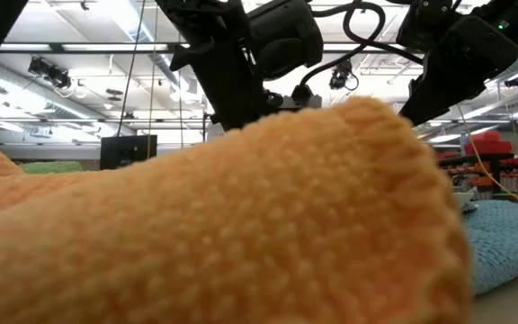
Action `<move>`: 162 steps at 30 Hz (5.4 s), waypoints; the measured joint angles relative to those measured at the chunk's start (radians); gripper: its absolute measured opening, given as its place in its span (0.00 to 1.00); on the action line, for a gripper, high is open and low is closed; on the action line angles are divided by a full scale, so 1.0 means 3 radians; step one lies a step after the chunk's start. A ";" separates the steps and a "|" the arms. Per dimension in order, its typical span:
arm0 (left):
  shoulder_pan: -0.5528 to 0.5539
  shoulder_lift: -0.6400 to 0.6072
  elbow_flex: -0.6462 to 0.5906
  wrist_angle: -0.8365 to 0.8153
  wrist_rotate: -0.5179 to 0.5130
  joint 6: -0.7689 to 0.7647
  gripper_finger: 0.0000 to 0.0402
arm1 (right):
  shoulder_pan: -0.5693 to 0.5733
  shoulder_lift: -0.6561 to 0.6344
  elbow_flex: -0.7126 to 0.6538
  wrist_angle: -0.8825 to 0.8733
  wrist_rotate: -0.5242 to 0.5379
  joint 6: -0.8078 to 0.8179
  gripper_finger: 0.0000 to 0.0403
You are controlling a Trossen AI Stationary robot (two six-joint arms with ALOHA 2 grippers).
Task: Fold microfiber towels
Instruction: Fold the pink towel
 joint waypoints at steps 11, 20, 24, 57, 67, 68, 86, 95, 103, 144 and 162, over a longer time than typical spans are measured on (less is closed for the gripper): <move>0.0025 -0.0009 0.0589 -0.0603 0.0488 -0.0805 0.05 | 0.0001 0.0000 0.0000 0.0000 0.0000 0.0011 0.68; 0.0010 0.0008 0.0644 -0.0674 0.0673 -0.1038 0.08 | 0.0047 0.0000 0.0000 0.0000 -0.0004 0.0054 0.68; 0.0006 0.0051 0.0643 -0.0676 0.0725 -0.1041 0.05 | 0.0056 0.0000 0.0000 0.0000 -0.0009 0.0053 0.68; 0.0397 0.0007 0.0641 -0.0587 0.0952 -0.0509 0.52 | 0.0044 -0.0001 -0.0286 0.0099 0.0334 0.0353 0.68; 0.0353 0.0007 0.0641 -0.0609 0.0959 -0.0414 0.50 | -0.0625 -0.0001 -0.0918 0.1189 -0.0081 0.0896 0.68; 0.0337 0.0007 0.0641 -0.0644 0.0957 -0.0400 0.50 | -0.0694 -0.0001 -0.0959 0.1252 -0.0160 0.0965 0.68; 0.0235 0.0000 0.0641 -0.1235 0.0960 -0.0323 0.44 | -0.0977 0.0710 -0.0841 0.1813 -0.0745 0.1364 0.68; 0.0238 -0.0002 0.0642 -0.1304 0.0951 -0.0249 0.43 | -0.0987 0.1150 -0.0477 0.1746 -0.0888 0.1300 0.67; 0.0239 -0.0003 0.0642 -0.1412 0.0952 -0.0266 0.43 | -0.1006 0.1147 -0.0471 0.1683 -0.0896 0.1299 0.51; 0.0743 -0.0150 0.0645 -0.0025 0.2366 0.0798 0.73 | -0.0481 0.0572 0.0068 0.0754 -0.0812 -0.1462 0.03; 0.0955 -0.0148 0.0643 -0.0580 0.3091 0.1079 0.69 | -0.0472 0.0587 0.0571 0.0188 -0.0717 -0.1669 0.03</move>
